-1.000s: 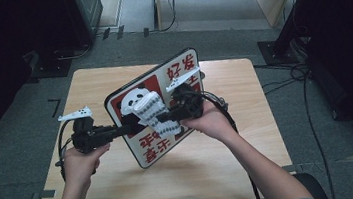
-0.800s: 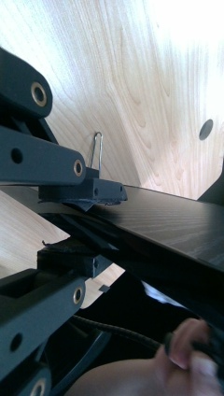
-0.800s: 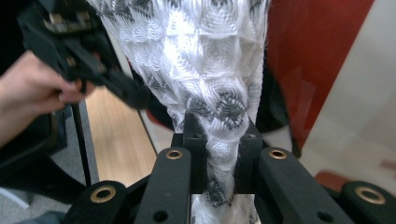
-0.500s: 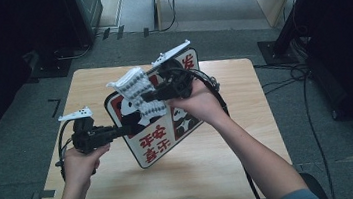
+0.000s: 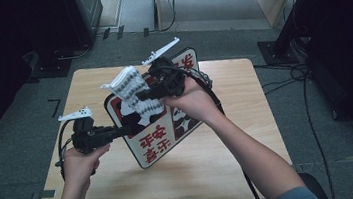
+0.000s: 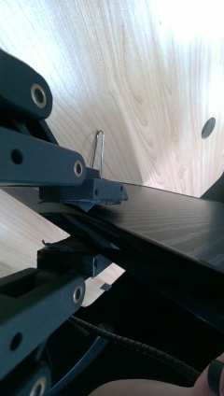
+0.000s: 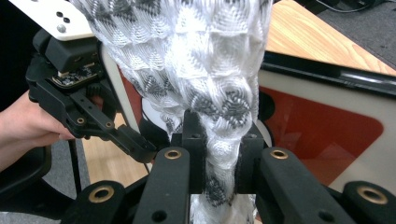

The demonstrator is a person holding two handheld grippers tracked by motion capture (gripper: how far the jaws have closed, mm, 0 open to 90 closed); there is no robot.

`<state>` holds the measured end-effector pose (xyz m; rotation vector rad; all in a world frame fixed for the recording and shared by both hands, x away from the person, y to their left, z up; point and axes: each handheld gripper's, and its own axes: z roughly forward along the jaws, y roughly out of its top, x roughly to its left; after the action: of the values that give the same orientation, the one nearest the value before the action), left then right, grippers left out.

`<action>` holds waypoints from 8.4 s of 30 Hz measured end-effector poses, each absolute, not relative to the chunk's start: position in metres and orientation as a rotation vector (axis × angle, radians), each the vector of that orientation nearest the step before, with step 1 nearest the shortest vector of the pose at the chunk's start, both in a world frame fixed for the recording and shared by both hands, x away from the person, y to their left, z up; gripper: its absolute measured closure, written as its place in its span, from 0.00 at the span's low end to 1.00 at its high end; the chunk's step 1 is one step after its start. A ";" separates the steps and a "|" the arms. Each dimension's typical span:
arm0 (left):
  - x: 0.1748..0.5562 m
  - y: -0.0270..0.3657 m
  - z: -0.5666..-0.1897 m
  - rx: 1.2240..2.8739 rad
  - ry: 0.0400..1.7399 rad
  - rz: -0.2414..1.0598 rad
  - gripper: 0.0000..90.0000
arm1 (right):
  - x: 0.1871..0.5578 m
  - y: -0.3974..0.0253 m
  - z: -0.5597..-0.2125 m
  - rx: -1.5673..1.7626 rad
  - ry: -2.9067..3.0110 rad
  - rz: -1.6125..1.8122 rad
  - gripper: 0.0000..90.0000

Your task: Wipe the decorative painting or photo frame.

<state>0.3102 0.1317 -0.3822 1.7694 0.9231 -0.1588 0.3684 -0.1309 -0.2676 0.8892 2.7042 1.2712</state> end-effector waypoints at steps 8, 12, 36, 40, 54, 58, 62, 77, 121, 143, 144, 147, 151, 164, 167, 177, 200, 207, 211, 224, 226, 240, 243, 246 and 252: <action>0.310 0.132 -0.382 1.770 0.921 -0.158 0.82 | 0.366 -0.131 -0.279 0.893 2.722 1.265 0.89; 0.311 0.132 -0.382 1.770 0.918 -0.169 0.82 | 0.365 -0.131 -0.283 0.893 2.730 1.261 0.89; 0.311 0.133 -0.382 1.766 0.918 -0.172 0.82 | 0.357 -0.133 -0.308 0.891 2.740 1.254 0.88; 0.311 0.133 -0.382 1.766 0.916 -0.173 0.82 | 0.355 -0.134 -0.312 0.897 2.742 1.252 0.88; 0.311 0.133 -0.382 1.768 0.916 -0.172 0.82 | 0.353 -0.135 -0.328 0.910 2.772 1.236 0.88; 0.311 0.133 -0.382 1.771 0.912 -0.171 0.82 | 0.352 -0.136 -0.332 0.914 2.778 1.234 0.88; 0.311 0.133 -0.382 1.772 0.912 -0.170 0.82 | 0.350 -0.136 -0.336 0.920 2.780 1.228 0.88; 0.310 0.134 -0.382 1.772 0.913 -0.168 0.81 | 0.343 -0.137 -0.358 0.927 2.791 1.181 0.88; 0.310 0.134 -0.382 1.765 0.913 -0.171 0.81 | 0.324 -0.147 -0.439 0.983 2.856 1.173 0.88; 0.311 0.136 -0.381 1.747 0.921 -0.175 0.75 | 0.316 -0.147 -0.447 0.950 2.898 1.176 0.89; 0.311 0.137 -0.382 1.748 0.924 -0.170 0.74 | 0.315 -0.148 -0.439 0.943 2.891 1.187 0.89; 0.311 0.137 -0.381 1.752 0.924 -0.163 0.71 | 0.315 -0.149 -0.424 0.935 2.879 1.208 0.89; 0.311 0.141 -0.380 1.741 0.913 -0.169 0.65 | 0.317 -0.150 -0.403 0.931 2.863 1.244 0.89; 0.308 0.150 -0.374 1.771 0.907 -0.126 0.51 | 0.334 -0.137 -0.308 0.832 2.817 1.270 0.89; 0.307 0.155 -0.373 1.763 0.920 -0.115 0.51 | 0.337 -0.131 -0.290 0.805 2.824 1.304 0.89; 0.308 0.174 -0.372 1.750 0.927 -0.080 0.51 | 0.354 -0.108 -0.224 0.716 2.756 1.284 0.88; 0.325 0.166 -0.388 1.791 0.931 -0.063 0.53 | 0.378 -0.082 -0.218 0.740 2.735 1.225 0.83; 0.325 0.165 -0.389 1.790 0.927 -0.065 0.53 | 0.376 -0.082 -0.226 0.721 2.683 1.308 0.78; 0.325 0.165 -0.389 1.790 0.929 -0.063 0.53 | 0.375 -0.082 -0.229 0.722 2.681 1.343 0.88; 0.327 0.161 -0.391 1.784 0.941 -0.061 0.52 | 0.359 -0.090 -0.236 0.677 2.660 1.366 0.89; 0.327 0.161 -0.391 1.785 0.942 -0.060 0.52 | 0.359 -0.091 -0.237 0.677 2.668 1.363 0.89; 0.326 0.161 -0.390 1.782 0.932 -0.055 0.54 | 0.350 -0.099 -0.258 0.694 2.721 1.330 0.89; 0.326 0.161 -0.391 1.783 0.928 -0.059 0.54 | 0.349 -0.100 -0.262 0.699 2.731 1.324 0.89; 0.326 0.161 -0.391 1.777 0.934 -0.063 0.54 | 0.348 -0.102 -0.266 0.698 2.738 1.327 0.89; 0.326 0.162 -0.391 1.778 0.932 -0.069 0.54 | 0.346 -0.106 -0.276 0.706 2.754 1.315 0.89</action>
<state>0.3262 0.1618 -0.3912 1.7783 0.9319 -0.0686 0.3456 -0.1057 -0.2756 0.7059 2.7543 1.3154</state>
